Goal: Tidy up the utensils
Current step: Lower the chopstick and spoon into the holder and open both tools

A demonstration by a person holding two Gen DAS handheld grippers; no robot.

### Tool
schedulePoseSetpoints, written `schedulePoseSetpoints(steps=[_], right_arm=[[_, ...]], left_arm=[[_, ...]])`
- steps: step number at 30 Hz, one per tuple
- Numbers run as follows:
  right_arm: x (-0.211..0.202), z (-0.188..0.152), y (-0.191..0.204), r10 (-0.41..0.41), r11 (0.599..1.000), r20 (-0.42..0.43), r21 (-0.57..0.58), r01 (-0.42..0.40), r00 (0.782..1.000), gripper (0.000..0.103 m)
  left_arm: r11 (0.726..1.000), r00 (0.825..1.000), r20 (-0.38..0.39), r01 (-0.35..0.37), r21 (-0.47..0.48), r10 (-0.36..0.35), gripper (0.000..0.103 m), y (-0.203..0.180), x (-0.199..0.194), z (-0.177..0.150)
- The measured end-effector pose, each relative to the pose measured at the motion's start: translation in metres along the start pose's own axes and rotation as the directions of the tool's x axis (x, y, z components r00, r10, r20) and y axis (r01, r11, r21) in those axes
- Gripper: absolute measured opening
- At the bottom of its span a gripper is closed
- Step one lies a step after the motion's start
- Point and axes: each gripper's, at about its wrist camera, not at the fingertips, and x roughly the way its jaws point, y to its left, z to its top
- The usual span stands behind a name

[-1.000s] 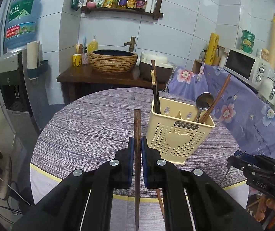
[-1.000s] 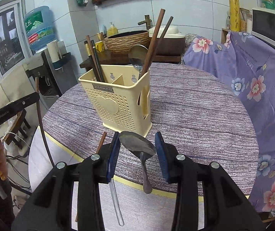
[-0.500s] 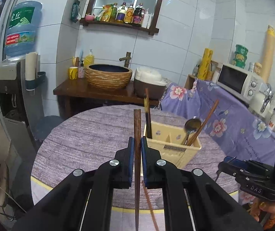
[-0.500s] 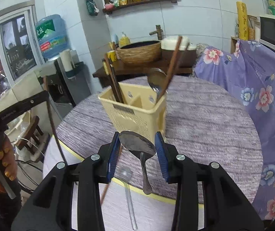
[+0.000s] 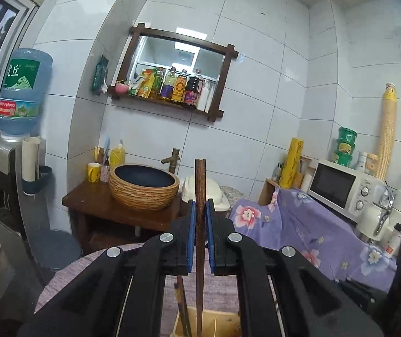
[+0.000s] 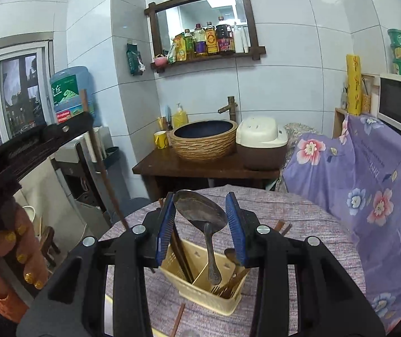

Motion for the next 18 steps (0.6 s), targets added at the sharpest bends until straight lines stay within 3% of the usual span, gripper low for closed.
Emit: schedulePoseSetpoints(steps=[9, 18], right_arm=[[0.042, -0.044, -0.004, -0.035, 0.999, -0.041, -0.005, 0.035, 0.999, 0.038], [0.064, -0.09, -0.009, -0.062, 0.998, -0.094, -0.027, 0.06, 0.994, 0.038]], left_arm=[[1.0, 0.997, -0.08, -0.019, 0.004, 0.019, 0.008, 0.005, 0.035, -0.056], [0.999, 0.981, -0.193, -0.025, 0.023, 0.029, 0.008, 0.019, 0.048, -0.106]])
